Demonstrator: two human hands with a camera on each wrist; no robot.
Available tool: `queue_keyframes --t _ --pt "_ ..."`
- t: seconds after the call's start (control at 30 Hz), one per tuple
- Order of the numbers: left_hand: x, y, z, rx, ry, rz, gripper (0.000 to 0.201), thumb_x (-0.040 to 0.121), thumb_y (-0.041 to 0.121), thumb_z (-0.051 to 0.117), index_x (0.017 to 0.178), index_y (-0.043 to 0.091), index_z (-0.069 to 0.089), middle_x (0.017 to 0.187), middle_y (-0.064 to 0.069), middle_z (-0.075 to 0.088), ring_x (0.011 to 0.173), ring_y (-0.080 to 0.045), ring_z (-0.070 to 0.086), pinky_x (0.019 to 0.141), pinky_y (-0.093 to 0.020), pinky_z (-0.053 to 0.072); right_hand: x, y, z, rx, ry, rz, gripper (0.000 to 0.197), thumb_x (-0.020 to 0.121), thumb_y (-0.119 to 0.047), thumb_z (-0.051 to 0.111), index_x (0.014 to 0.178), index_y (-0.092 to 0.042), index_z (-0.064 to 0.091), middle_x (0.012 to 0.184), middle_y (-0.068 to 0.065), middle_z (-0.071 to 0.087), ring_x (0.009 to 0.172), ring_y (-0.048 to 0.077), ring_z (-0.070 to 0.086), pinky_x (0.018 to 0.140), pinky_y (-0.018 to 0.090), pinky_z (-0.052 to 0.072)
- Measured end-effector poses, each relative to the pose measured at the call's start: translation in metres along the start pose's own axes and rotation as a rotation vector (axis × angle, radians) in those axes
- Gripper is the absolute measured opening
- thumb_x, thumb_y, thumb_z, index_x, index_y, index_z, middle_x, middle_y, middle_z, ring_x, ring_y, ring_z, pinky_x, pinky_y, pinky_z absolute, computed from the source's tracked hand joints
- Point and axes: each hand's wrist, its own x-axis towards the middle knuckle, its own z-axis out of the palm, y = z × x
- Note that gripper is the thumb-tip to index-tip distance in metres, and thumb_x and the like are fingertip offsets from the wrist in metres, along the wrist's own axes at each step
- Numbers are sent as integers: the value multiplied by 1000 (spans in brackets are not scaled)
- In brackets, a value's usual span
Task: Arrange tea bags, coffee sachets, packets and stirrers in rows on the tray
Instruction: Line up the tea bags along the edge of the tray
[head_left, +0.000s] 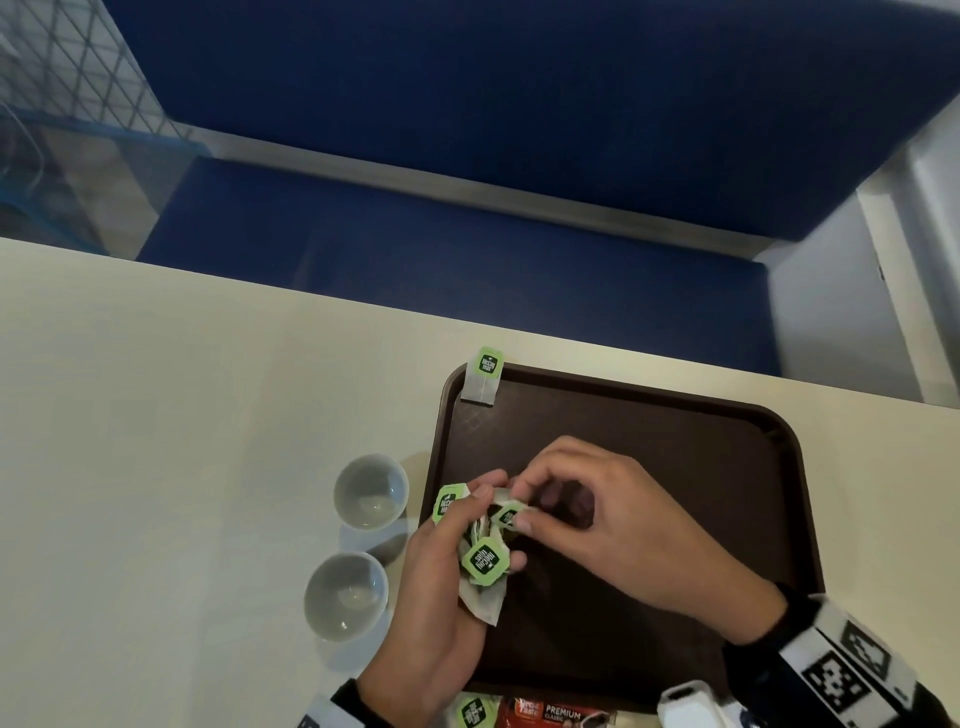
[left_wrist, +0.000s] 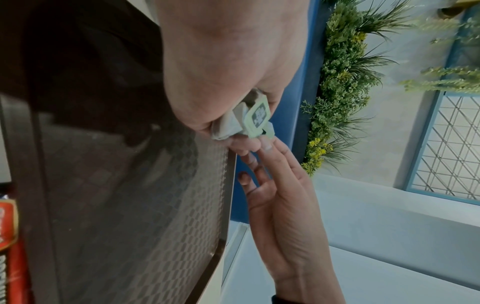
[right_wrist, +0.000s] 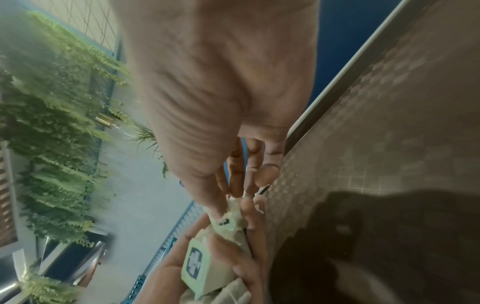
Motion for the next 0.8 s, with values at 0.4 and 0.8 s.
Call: queue_keyframes --t 0.4,0.8 --pt "-3 1 -5 -5 25 -54 45 93 21 68 134 3 70 130 -20 76 78 -20 72 49 -22 50 22 8 -3 280 199 173 6 101 -27 73 106 -29 75 97 -5 79 87 12 76 73 29 60" --pt "-2 0 -5 80 72 -54 43 91 19 71 131 3 70 127 -17 77 80 -20 71 50 -22 52 98 20 7 -120 139 49 12 105 -26 68 114 -20 74 104 -10 72 97 4 66 90 25 53"
